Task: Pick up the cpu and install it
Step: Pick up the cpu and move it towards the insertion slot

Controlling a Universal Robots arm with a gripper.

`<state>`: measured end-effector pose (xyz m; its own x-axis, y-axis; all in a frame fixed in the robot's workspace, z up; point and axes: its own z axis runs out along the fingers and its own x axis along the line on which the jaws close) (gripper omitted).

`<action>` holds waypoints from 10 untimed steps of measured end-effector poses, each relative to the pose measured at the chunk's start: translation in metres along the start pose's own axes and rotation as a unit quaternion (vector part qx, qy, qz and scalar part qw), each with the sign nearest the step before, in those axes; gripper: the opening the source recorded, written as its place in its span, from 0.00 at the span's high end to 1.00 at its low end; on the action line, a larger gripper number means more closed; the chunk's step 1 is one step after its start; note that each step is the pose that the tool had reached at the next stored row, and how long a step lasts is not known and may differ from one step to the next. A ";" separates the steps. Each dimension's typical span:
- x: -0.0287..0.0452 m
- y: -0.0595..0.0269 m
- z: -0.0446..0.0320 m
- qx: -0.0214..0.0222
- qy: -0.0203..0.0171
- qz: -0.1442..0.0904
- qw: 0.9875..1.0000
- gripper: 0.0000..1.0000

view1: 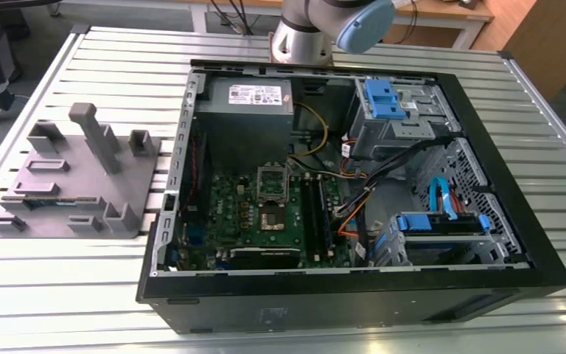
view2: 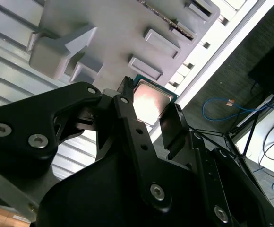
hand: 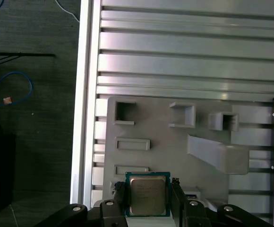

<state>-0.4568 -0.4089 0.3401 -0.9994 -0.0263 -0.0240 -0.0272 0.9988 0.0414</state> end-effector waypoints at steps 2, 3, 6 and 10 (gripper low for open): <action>-0.0011 0.0000 0.0000 0.000 0.000 0.000 1.000 0.53; -0.0016 0.0000 0.0001 0.000 0.000 0.000 1.000 0.53; -0.0033 -0.0001 0.0001 0.000 0.000 0.000 1.000 0.53; -0.0053 -0.0001 0.0002 0.000 0.001 0.000 1.000 0.53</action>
<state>-0.4515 -0.4088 0.3401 -0.9994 -0.0262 -0.0229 -0.0272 0.9988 0.0415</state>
